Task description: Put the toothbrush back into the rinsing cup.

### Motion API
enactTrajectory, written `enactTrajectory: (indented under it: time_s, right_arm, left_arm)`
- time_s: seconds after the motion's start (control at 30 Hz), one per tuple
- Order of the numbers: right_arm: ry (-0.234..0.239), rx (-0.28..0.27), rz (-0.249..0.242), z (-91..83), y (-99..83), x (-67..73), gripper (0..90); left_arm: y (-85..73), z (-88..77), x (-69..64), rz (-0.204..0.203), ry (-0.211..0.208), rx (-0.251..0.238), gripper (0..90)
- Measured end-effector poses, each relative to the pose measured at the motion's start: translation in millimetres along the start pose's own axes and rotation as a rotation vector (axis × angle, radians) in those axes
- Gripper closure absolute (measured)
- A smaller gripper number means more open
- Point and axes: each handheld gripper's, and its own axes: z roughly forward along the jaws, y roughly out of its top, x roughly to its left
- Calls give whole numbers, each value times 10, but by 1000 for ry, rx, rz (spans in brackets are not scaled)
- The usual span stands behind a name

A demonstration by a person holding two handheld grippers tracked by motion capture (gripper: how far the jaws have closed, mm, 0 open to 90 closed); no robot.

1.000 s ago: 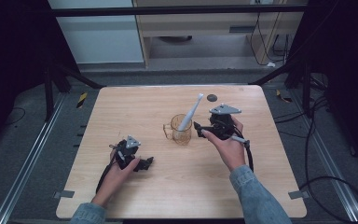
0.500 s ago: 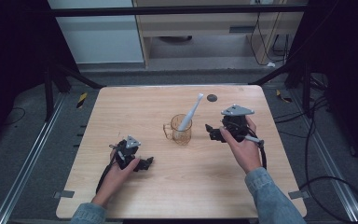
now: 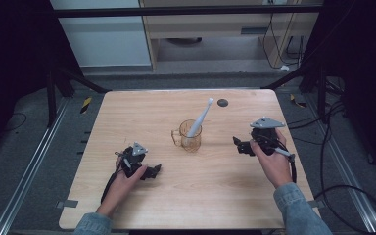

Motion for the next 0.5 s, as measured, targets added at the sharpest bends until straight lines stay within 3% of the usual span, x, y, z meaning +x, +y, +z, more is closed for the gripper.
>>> enactTrajectory:
  time_s: [0.17,0.5]
  right_arm:
    - [-15,16,-3,-27,-96,-94,102]
    - [-18,68,45,48,-333,-255,128]
  left_arm:
    - [0,0,0,0,0,0,0]
    - [0,0,0,0,0,0,0]
